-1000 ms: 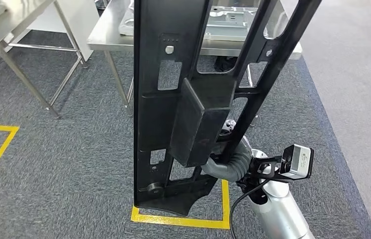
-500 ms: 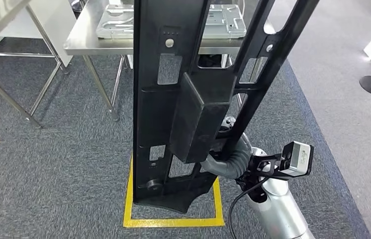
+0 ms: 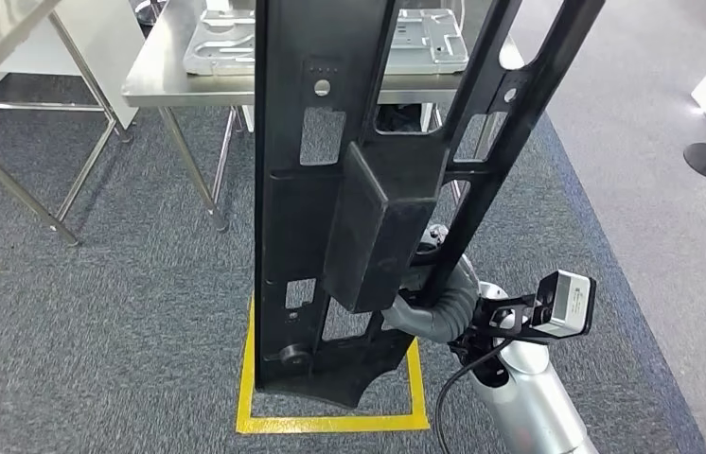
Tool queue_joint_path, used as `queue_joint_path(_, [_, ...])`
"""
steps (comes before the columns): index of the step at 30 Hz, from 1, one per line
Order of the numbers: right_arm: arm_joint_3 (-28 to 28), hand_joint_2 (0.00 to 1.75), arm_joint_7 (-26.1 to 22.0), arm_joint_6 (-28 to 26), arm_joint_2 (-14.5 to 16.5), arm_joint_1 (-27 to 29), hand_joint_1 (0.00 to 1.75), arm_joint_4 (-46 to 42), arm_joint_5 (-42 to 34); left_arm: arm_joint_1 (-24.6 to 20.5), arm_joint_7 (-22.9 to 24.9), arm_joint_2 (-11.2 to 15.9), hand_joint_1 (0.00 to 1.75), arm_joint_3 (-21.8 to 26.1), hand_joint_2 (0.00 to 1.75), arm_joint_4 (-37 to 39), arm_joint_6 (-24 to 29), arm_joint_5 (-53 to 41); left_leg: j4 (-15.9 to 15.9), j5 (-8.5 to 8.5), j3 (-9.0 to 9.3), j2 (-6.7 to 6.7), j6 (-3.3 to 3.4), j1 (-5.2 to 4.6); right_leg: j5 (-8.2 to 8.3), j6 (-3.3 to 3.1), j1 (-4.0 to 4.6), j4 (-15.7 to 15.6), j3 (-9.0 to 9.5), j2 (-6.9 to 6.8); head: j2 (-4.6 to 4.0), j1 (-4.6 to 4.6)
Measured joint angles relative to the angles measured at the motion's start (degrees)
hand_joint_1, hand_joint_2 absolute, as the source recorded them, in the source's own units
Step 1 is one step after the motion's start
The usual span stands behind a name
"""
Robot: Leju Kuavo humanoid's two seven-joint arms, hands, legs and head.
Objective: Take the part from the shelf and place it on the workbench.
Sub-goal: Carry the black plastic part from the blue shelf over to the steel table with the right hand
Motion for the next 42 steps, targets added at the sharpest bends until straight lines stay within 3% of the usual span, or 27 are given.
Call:
queue_joint_path(3, [-0.1, 1.75, -0.2, -0.1, 0.0, 0.1, 1.71, 0.0, 0.2, 0.0, 0.1, 0.0, 0.0, 0.0, 1.75, 0.0, 0.1, -0.1, 1.2, -1.12, -0.3, 0.12, -0.92, 0.15, 0.12, -1.13, -0.19, -0.4, 0.23, 0.2, 0.0, 0.0])
queue_joint_path(4, [-0.1, 1.75, -0.3, -0.1, 0.0, 0.1, 1.71, 0.0, 0.2, -0.1, 0.1, 0.0, 0.0, 0.0, 1.75, 0.0, 0.1, -0.1, 3.4, -2.47, -1.22, 0.1, -1.16, 0.23, 0.16, -1.47, -0.28, -0.6, 0.38, 0.19, 0.0, 0.0])
queue_joint_path(6, [-0.1, 1.75, -0.4, -0.2, 0.0, 0.3, 1.71, 0.0, 0.3, -0.2, 0.0, 0.0, 0.0, 0.0, 1.75, 0.0, 0.1, -0.1, 10.8, -6.09, -4.66, 0.07, -1.5, 0.31, 0.11, -1.88, -0.16, -0.6, 0.44, 0.16, 0.0, 0.0])
queue_joint_path(8, [-0.1, 1.75, -0.4, -0.2, 0.0, 0.5, 1.71, 0.0, 0.4, -0.4, 0.0, 0.0, 0.0, 0.0, 1.75, 0.0, 0.1, -0.1, 16.3, -7.59, -7.34, 0.07, -1.63, 0.31, 0.07, -1.99, 0.03, -0.6, 0.46, 0.19, 0.0, 0.0])
queue_joint_path(9, [-0.1, 1.75, -0.4, -0.3, 0.0, 0.6, 1.71, 0.0, 0.4, -0.4, 0.1, 0.0, 0.0, 0.0, 1.75, 0.0, 0.2, -0.2, 16.0, -6.66, -7.23, 0.07, -1.55, 0.31, 0.05, -2.0, 0.1, -0.5, 0.51, 0.27, 0.0, -0.01])
queue_joint_path(12, [-0.1, 1.75, -0.5, -0.4, 0.0, 0.6, 1.71, 0.0, 0.4, -0.2, 0.3, 0.0, 0.0, 0.0, 1.75, 0.0, 0.4, -0.2, 8.6, -1.86, -3.78, 0.06, -1.06, 0.31, -0.03, -1.9, 0.21, -0.4, 0.75, 0.58, 0.0, -0.01])
queue_joint_path(15, [-0.1, 1.75, -0.5, -0.4, 0.0, 0.7, 1.71, 0.0, 0.4, -0.1, 0.4, 0.0, 0.0, 0.0, 1.75, 0.0, 0.4, -0.2, 5.7, -0.72, -2.46, 0.03, -0.8, 0.27, -0.07, -1.84, 0.22, -0.4, 0.81, 0.65, 0.0, -0.01])
queue_joint_path(16, [-0.1, 1.75, -0.5, -0.4, 0.0, 0.7, 1.71, 0.0, 0.4, 0.1, 0.4, 0.0, 0.0, 0.0, 1.75, 0.0, 0.5, -0.1, 3.9, -0.4, -1.75, -0.03, -0.53, 0.14, -0.02, -1.59, 0.27, -0.4, 0.68, 0.71, 0.0, 0.0])
queue_joint_path(19, [-0.1, 1.75, -0.6, -0.5, -0.1, 0.7, 1.71, 0.1, 0.3, 0.5, 0.7, -0.1, 0.0, 0.2, 1.75, 0.0, 0.7, 0.4, -0.2, 0.61, -0.22, -0.22, 0.94, 0.06, -0.45, -0.01, 0.37, 0.5, 0.02, 0.8, 0.0, 0.01])
queue_joint_path(21, [-0.1, 1.75, -0.5, -0.7, -0.1, 1.0, 1.71, 0.1, 0.4, 0.6, 0.7, -0.2, 0.0, 0.3, 1.75, 0.0, 0.7, 0.7, -0.6, 0.97, -0.12, -0.13, 1.54, 0.24, -3.27, 0.71, 0.14, 5.1, -2.05, 0.7, 0.0, 0.02])
queue_joint_path(23, [-0.1, 1.75, -0.5, -0.8, -0.1, 1.9, 1.71, 0.0, 0.7, 0.7, 0.7, -0.3, 0.0, 0.5, 1.75, 0.0, 0.8, 0.9, -0.6, 1.0, -0.24, -0.09, 1.71, 0.23, -6.67, 1.19, -0.07, 12.6, -5.64, 0.6, 0.0, 0.02])
queue_joint_path(24, [-0.1, 1.75, -0.5, -0.9, -0.1, 2.5, 1.71, -0.1, 0.9, 0.8, 0.7, -0.3, 0.0, 0.6, 1.75, 0.0, 0.8, 1.0, -0.6, 1.0, -0.28, -0.09, 1.7, 0.22, -7.28, 1.34, -0.17, 15.1, -6.8, 0.56, 0.0, 0.02])
queue_joint_path(25, [-0.1, 1.75, -0.5, -0.9, -0.1, 3.1, 1.71, -0.3, 1.2, 0.8, 0.7, -0.4, 0.0, 0.6, 1.75, 0.0, 0.8, 1.0, -0.6, 0.98, -0.29, -0.11, 1.68, 0.22, -6.82, 1.43, -0.25, 15.4, -6.96, 0.5, 0.0, 0.01])
queue_joint_path(26, [-0.1, 1.75, -0.5, -0.9, -0.1, 3.6, 1.71, -0.5, 1.5, 0.8, 0.6, -0.4, 0.0, 0.7, 1.75, 0.0, 0.9, 1.0, -0.5, 0.95, -0.26, -0.13, 1.63, 0.23, -5.41, 1.43, -0.31, 13.5, -5.96, 0.43, 0.0, 0.01])
queue_joint_path(28, [-0.1, 1.75, -0.7, -0.9, -0.1, 4.3, 1.71, -1.3, 2.2, 0.8, 0.4, -0.6, 0.0, 0.7, 1.75, 0.0, 0.9, 0.9, -0.3, 0.75, -0.16, -0.17, 1.31, 0.16, -1.95, 1.15, -0.32, 5.5, -1.79, 0.17, 0.0, 0.01])
queue_joint_path(30, [-0.1, 1.75, -0.9, -0.9, 0.0, 5.0, 1.71, -2.1, 2.8, 0.8, 0.3, -0.7, 0.0, 0.7, 1.75, 0.0, 0.9, 0.8, -0.1, 0.51, -0.19, -0.18, 0.76, -0.06, -0.48, 0.44, -0.08, 0.3, 0.8, 0.04, 0.0, 0.01])
queue_joint_path(33, [-0.2, 1.75, -1.1, -0.7, 0.0, 6.1, 1.71, -3.0, 3.1, 0.8, 0.3, -0.7, 0.0, 0.7, 1.75, 0.0, 1.1, 0.7, -0.1, 0.27, -0.17, -0.12, -0.17, -0.13, -0.49, -0.67, 0.05, -0.4, 0.97, 0.14, 0.0, 0.0])
queue_joint_path(35, [-0.2, 1.75, -1.1, -0.5, 0.1, 6.6, 1.71, -3.7, 3.3, 0.8, 0.3, -0.7, 0.0, 0.7, 1.75, 0.0, 1.2, 0.5, 2.0, -1.25, -0.88, -0.14, -0.78, -0.05, -0.36, -1.39, -0.19, -0.8, 1.24, 0.12, 0.0, 0.0])
queue_joint_path(38, [-0.2, 1.75, -1.1, -0.1, 0.3, 7.2, 1.71, -4.1, 3.7, 0.6, 0.0, -0.6, 0.0, 0.7, 1.75, 0.0, 1.2, 0.5, 12.5, -6.55, -5.53, -0.21, -1.44, 0.06, -0.43, -1.98, -0.1, -0.9, 1.4, 0.05, 0.0, -0.01])
queue_joint_path(39, [-0.2, 1.75, -1.1, 0.0, 0.3, 7.5, 1.71, -4.1, 3.8, 0.5, 0.0, -0.6, 0.0, 0.7, 1.75, 0.0, 1.2, 0.5, 15.4, -7.46, -6.83, -0.21, -1.56, 0.07, -0.46, -2.01, -0.04, -0.9, 1.42, 0.04, 0.0, -0.01])
queue_joint_path(40, [-0.2, 1.75, -1.1, 0.0, 0.3, 7.7, 1.71, -4.2, 3.9, 0.4, -0.1, -0.6, 0.0, 0.8, 1.75, 0.0, 1.3, 0.5, 16.3, -7.21, -7.18, -0.2, -1.57, 0.08, -0.48, -2.02, 0.0, -0.9, 1.47, 0.07, 0.0, -0.01])
queue_joint_path(41, [-0.2, 1.75, -1.1, 0.1, 0.3, 8.0, 1.71, -4.2, 3.9, 0.3, 0.0, -0.6, 0.0, 0.8, 1.75, 0.0, 1.3, 0.4, 14.9, -5.9, -6.45, -0.2, -1.5, 0.09, -0.51, -1.99, 0.03, -0.9, 1.55, 0.15, 0.0, -0.01])
queue_joint_path(42, [-0.2, 1.75, -1.1, 0.1, 0.3, 8.1, 1.71, -4.3, 3.9, 0.4, 0.0, -0.6, 0.0, 0.8, 1.75, 0.0, 1.3, 0.4, 11.5, -3.81, -4.76, -0.19, -1.34, 0.1, -0.57, -1.93, 0.04, -0.8, 1.68, 0.26, 0.0, -0.01])
